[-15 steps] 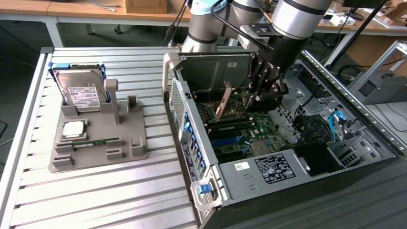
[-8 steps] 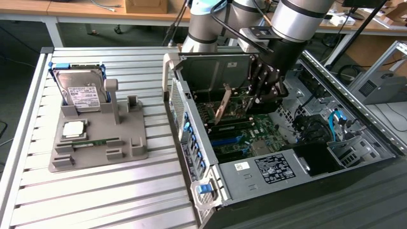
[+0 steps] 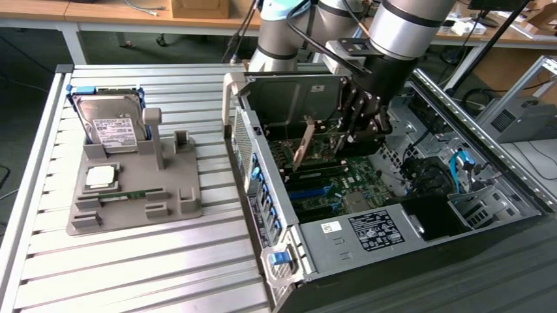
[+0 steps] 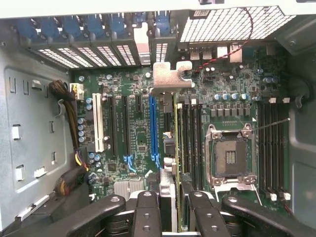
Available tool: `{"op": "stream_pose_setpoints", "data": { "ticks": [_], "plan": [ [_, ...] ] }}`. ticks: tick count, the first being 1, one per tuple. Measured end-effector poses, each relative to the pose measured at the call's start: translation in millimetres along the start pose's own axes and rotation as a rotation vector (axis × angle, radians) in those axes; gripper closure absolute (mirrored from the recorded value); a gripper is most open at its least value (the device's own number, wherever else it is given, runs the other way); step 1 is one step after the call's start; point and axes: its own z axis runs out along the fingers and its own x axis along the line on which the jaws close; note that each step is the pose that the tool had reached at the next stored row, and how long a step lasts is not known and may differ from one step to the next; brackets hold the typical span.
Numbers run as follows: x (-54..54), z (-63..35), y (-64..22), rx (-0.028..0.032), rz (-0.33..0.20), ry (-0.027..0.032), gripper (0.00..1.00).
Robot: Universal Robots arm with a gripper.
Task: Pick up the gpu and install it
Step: 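Insert the gpu into the slot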
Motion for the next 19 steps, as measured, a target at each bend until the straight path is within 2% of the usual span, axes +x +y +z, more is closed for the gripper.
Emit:
{"op": "stream_pose_setpoints", "data": {
  "ticks": [19],
  "plan": [
    [3.2, 9.0, 5.8, 0.0000, 0.000, 0.0001, 0.73]
  ]
}}
